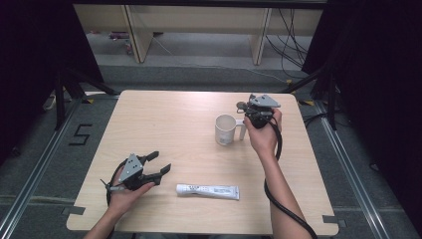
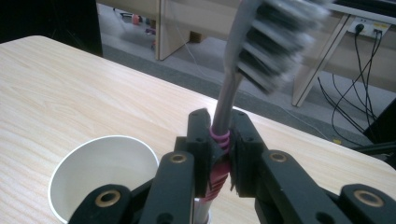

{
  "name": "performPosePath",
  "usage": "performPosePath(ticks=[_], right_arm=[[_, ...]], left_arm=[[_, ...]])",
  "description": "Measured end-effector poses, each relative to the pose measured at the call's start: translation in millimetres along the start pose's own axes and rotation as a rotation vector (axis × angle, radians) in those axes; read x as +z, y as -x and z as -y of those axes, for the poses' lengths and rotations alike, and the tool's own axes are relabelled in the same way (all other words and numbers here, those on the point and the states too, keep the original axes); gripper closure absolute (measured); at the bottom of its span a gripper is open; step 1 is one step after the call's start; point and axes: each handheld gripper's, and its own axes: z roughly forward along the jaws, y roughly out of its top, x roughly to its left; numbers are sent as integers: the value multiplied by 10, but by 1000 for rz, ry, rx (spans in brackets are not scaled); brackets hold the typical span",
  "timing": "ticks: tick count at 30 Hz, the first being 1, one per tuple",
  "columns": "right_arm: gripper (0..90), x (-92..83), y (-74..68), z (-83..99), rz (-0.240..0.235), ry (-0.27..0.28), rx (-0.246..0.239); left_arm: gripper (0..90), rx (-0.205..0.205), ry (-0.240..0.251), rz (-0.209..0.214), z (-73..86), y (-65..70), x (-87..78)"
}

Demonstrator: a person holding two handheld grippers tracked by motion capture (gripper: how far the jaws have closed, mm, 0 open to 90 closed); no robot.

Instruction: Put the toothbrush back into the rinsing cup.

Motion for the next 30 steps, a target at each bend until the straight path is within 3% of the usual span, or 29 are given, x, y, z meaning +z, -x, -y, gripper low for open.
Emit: performPosePath(ticks=[5, 7, 9, 15, 24, 25, 27, 30], right_arm=[[805, 20, -29, 25, -6, -7, 33], [805, 30, -13, 30, 3, -2, 1], [805, 36, -36, 42, -3, -7, 30], [805, 56, -43, 69, -8, -18, 30], [804, 87, -44, 113, -9, -24, 22], [804, 96, -27, 115, -9, -20, -2], [805, 96, -51, 126, -17, -34, 29], [804, 117, -34, 143, -4, -15, -8]], left_arm=[[306, -2, 0, -1, 0, -2, -1], [307, -2, 1, -1, 0, 0, -1], [307, -1, 0, -1, 0, 1, 0], [307, -1, 0, -1, 0, 0, 0], [308, -1, 0, -1, 0, 0, 0], [307, -1, 0, -1, 0, 0, 0], [307, -1, 0, -1, 0, 0, 0], [308, -2, 0, -2, 0, 0, 0]])
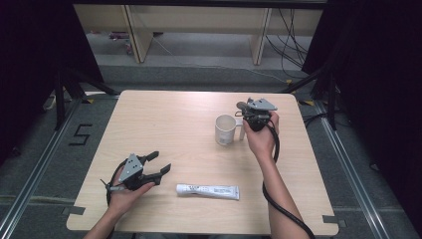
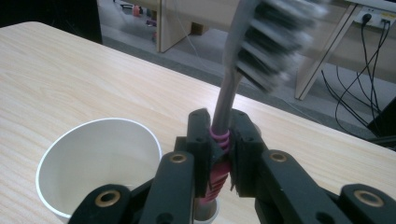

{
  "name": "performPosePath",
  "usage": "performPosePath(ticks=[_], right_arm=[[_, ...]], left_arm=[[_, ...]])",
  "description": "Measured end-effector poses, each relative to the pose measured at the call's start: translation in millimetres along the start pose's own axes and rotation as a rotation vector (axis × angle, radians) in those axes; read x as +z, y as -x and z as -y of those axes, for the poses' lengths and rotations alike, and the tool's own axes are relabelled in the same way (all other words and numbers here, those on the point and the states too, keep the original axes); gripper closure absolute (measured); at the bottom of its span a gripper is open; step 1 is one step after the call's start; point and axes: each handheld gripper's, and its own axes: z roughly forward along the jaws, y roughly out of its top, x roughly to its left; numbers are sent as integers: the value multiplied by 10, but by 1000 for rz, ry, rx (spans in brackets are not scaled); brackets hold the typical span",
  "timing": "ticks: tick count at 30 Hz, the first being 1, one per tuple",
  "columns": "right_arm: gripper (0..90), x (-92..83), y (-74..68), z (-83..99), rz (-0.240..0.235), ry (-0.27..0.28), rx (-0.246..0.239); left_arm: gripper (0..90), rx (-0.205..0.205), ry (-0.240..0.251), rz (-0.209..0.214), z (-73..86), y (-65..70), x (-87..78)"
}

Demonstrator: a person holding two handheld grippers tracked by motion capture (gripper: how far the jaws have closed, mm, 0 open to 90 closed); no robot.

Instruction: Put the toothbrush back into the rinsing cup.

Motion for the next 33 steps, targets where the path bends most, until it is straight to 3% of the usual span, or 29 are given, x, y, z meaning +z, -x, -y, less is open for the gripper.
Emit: performPosePath(ticks=[1, 5, 14, 15, 21, 24, 25, 33], right_arm=[[804, -6, -21, 7, -11, -17, 38], [804, 11, -29, 35, -7, -21, 42], [804, 26, -37, 70, -8, -26, 35], [804, 31, -15, 68, -17, -24, 2], [803, 40, -48, 94, -1, -24, 40], [803, 56, -27, 100, -6, -19, 0], [803, 54, -48, 108, -8, -26, 38], [799, 58, -50, 133, -3, -29, 22]], left_arm=[[307, 1, 0, 0, 0, 0, 0], [307, 0, 0, 0, 0, -1, 0], [308, 0, 0, 0, 0, 0, 1], [308, 0, 0, -1, 0, 0, 1], [308, 0, 0, 0, 0, 0, 0], [308, 0, 0, 0, 0, -1, 0], [308, -1, 0, 0, 0, -1, 0], [308, 2, -1, 0, 0, 0, 1]])
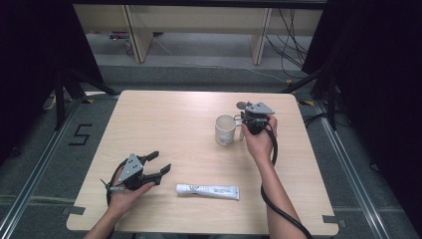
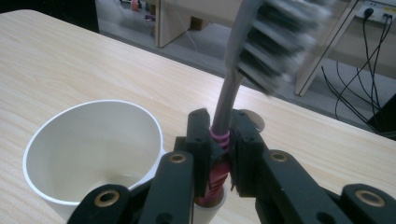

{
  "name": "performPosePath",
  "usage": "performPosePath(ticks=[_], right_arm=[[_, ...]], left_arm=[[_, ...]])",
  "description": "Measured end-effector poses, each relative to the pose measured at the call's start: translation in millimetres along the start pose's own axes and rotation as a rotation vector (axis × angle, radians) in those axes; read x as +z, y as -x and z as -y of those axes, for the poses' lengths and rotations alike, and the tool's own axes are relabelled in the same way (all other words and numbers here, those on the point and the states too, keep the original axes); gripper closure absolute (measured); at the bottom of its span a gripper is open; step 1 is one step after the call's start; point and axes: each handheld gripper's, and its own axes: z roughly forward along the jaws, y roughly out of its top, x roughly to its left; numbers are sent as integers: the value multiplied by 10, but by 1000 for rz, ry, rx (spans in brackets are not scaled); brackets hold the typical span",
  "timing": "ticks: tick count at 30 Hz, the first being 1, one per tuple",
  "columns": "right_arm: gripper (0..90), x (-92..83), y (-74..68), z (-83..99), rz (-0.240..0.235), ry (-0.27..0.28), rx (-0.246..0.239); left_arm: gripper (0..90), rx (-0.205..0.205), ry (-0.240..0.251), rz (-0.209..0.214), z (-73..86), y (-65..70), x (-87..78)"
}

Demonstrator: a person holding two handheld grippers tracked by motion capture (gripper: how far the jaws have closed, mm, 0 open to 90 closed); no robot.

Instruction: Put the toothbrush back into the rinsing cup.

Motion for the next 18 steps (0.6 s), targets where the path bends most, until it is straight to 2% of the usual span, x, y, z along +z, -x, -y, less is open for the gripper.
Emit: performPosePath(ticks=[7, 10, 11, 14, 15, 18], right_arm=[[793, 10, -9, 17, 9, -3, 5], [785, 15, 20, 11, 7, 5, -30], [776, 14, 7, 13, 0, -2, -2], [719, 9, 15, 15, 7, 0, 7], [693, 0, 4, 16, 10, -7, 28], [609, 7, 26, 27, 6, -10, 33]], left_arm=[[308, -1, 1, 1, 0, -1, 0], [308, -1, 0, 0, 0, -1, 1], [308, 0, 0, 1, 0, 0, 0], [308, 0, 0, 1, 0, 1, 0], [308, 1, 0, 1, 0, 0, 0], [308, 0, 0, 2, 0, -1, 2]])
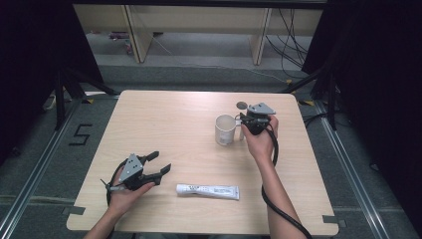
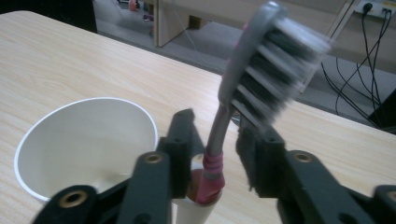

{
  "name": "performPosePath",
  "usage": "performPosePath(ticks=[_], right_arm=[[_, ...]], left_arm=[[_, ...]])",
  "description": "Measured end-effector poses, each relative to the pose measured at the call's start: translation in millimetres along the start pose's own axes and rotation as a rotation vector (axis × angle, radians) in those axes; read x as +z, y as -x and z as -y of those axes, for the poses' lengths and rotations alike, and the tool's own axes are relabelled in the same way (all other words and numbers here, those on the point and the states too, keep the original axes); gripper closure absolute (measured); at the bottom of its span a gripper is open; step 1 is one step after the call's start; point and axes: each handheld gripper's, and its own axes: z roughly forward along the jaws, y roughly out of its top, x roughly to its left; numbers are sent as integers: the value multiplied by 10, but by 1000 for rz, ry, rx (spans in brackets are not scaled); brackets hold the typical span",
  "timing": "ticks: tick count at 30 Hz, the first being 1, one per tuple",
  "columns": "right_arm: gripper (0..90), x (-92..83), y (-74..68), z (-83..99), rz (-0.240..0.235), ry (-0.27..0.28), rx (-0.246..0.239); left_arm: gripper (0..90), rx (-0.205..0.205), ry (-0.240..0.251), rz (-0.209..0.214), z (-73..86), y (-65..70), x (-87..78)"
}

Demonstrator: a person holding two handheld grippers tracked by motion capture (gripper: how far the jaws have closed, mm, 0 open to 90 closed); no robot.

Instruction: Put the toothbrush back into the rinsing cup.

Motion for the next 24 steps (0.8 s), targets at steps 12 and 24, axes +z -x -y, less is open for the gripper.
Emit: performPosePath(ticks=[12, 24], right_arm=[[415, -103, 25, 25, -4, 17, 38], [401, -285, 40, 96, -60, -48, 34]], left_arm=[[308, 0, -2, -1, 0, 5, 1], [311, 10, -10, -3, -4, 11, 2]])
